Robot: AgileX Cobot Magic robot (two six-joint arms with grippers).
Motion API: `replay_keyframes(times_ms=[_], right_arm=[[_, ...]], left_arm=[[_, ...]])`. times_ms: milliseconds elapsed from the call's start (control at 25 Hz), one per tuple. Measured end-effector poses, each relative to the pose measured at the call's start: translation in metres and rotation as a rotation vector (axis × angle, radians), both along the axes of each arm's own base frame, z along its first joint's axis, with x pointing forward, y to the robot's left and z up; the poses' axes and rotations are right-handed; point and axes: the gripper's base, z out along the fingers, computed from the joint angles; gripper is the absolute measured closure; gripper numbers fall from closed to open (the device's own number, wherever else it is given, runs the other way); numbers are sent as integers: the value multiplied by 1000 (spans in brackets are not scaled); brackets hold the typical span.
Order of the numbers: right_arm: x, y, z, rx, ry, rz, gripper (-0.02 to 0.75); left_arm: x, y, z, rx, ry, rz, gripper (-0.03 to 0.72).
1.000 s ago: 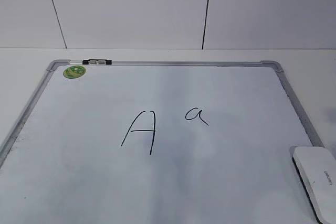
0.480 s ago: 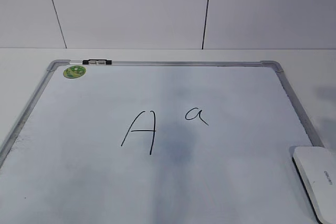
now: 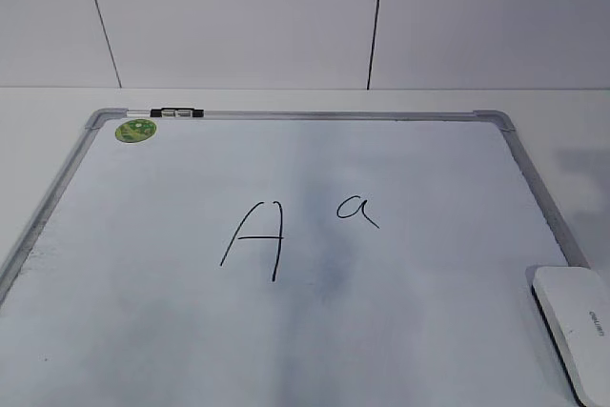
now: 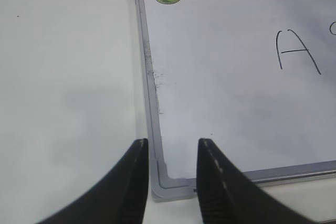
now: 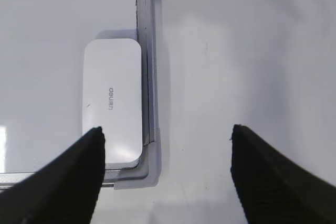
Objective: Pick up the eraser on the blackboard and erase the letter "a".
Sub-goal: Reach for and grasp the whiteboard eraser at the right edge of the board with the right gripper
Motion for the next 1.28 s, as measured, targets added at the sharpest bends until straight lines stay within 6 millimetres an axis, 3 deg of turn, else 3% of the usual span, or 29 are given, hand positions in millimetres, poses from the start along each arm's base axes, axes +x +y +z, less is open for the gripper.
replay_keyframes(times_ms=[280,600,840,1280], right_arm=[[27,2,-14,51,51,-36,146],[35,13,-17,98,51,5,146],[47,21,-36,98,200,33,146],[62,27,-56,160,318,21,146]], left_arm=[[0,0,0,-2,0,-1,453],[0,-2,0,-25,1,-16,453],[-1,-5,1,-52,1,-34,453],[-1,-5,1,-55,1,-36,453]])
